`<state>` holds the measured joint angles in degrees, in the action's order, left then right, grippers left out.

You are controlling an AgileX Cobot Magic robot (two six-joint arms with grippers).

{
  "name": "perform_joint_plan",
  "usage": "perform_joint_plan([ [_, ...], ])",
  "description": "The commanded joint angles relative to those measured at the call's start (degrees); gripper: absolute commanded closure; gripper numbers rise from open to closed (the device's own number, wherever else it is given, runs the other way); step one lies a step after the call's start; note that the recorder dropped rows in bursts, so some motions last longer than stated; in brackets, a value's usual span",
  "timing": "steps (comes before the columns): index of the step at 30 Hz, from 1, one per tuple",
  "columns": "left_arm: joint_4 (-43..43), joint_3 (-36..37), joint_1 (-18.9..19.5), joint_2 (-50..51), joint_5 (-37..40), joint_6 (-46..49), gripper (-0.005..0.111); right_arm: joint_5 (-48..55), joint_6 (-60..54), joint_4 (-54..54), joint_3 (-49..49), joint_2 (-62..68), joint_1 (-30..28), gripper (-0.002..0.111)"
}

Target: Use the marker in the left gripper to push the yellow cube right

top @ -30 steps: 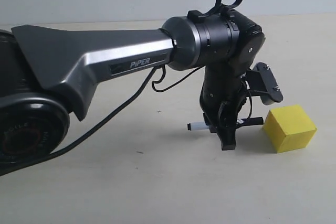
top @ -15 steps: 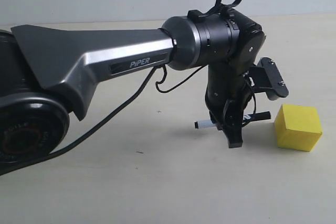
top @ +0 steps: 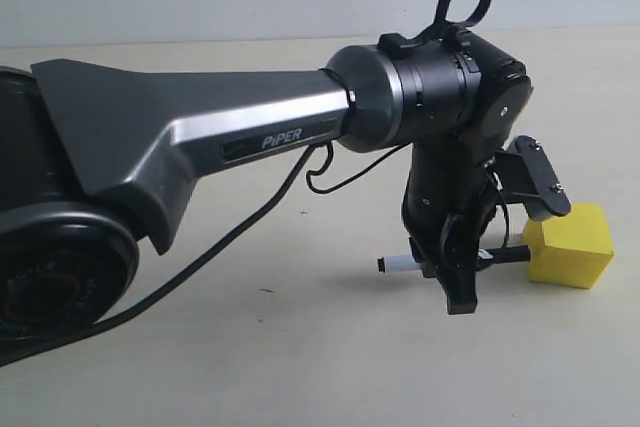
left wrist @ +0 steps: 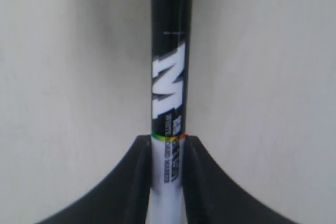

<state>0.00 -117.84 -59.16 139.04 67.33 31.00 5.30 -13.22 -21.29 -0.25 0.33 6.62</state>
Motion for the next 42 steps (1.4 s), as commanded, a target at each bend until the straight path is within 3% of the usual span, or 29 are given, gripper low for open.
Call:
perform_joint_plan([
  [1, -0.9, -0.1, -0.9, -0.6, -0.7, 0.2, 0.107, -0.3, -0.1, 0.3, 0.3, -0.3, 0.1, 0.108],
  [16, -4.9, -0.1, -0.9, -0.6, -3.6, 0.2, 0.107, -0.3, -0.1, 0.3, 0.3, -0.3, 0.1, 0.108],
  [20, -1.4, -0.1, -0.3, -1.6, 1.0, 0.2, 0.107, -0.3, -0.1, 0.3, 0.3, -0.3, 0.1, 0.108],
  [22, 0.6, -0.1, 1.5, -3.8, 2.6, -2.2, 0.107, -0.3, -0.1, 0.3, 0.3, -0.3, 0.1, 0.108],
  [25, -0.4, 0.9, 7.6, -8.4, 2.6, -10.6, 0.107, -0.3, -0.1, 0.3, 0.3, -0.3, 0.1, 0.108],
  [29, -1.8, 11.2, 13.3, -14.6, 2.2, -15.4, 0.107, -0.3, -0.1, 0.3, 0.3, -0.3, 0.1, 0.108],
  [34, -1.8, 37.3, 16.4, -27.7, -27.7, -21.1, 0.107, -0.3, -0.1, 0.3, 0.3, -0.3, 0.1, 0.108],
  [37, -1.8, 42.8, 16.5, -31.0, -31.9, -21.8, 0.107, -0.3, -0.1, 0.3, 0.3, -0.3, 0.1, 0.108],
  [42, -0.6, 45.0, 18.0, -32.3, -29.0, -26.0, 0.107, -0.3, -0.1, 0.3, 0.3, -0.3, 0.1, 0.108],
])
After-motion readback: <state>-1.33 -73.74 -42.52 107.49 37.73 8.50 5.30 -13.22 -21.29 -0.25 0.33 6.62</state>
